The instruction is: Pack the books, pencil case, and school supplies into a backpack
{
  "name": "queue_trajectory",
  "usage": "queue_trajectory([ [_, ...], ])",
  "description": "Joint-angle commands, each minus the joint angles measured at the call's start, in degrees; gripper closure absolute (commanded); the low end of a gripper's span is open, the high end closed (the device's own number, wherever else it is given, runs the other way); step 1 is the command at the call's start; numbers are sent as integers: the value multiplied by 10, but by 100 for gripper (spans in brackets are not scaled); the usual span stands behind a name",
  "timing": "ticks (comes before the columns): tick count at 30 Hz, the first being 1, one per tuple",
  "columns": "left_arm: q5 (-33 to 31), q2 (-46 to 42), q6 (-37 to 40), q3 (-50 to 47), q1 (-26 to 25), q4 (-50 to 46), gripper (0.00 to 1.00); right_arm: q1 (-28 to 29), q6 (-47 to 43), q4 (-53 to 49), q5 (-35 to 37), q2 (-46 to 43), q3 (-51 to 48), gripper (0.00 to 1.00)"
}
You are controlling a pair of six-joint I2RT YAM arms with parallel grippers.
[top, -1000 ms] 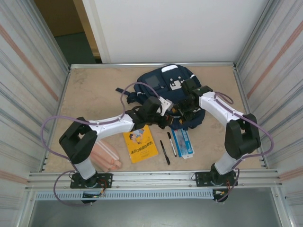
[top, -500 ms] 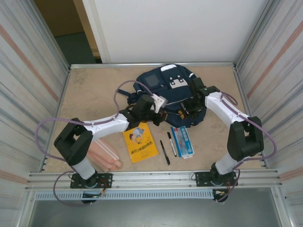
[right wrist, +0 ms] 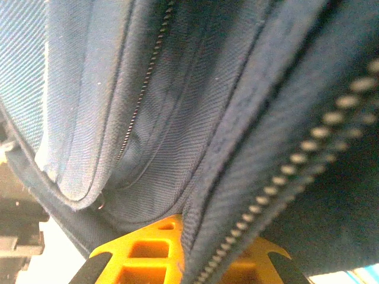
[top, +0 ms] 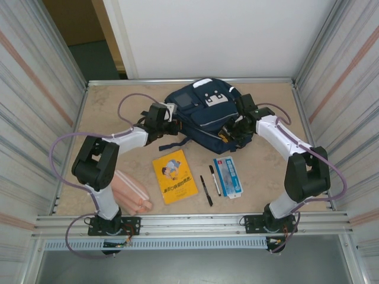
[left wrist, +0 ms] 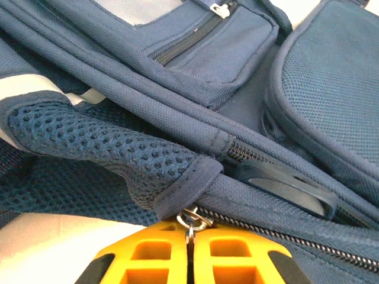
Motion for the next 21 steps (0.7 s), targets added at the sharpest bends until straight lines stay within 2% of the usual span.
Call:
queue_trajectory([
  [1, -59, -4, -27, 24, 26, -7, 99, 13, -5, 15, -7, -2, 7, 98],
  [4, -65, -24, -28, 19, 30, -27, 92, 27, 3, 48, -11, 15, 13, 94],
  [8, -62, -75, -41, -18, 42, -52, 75, 52, 16, 99, -11, 58, 37, 90],
  [11, -15, -120, -76, -49, 65, -86, 67, 83, 24, 125, 14, 100, 66, 88],
  [16, -14, -216, -109, -86, 76, -187, 60, 137, 5, 165, 68, 170, 105, 80],
  [21, -4, -302, -123, -116, 76, -257, 54, 163, 20, 188, 70, 221, 126, 71],
])
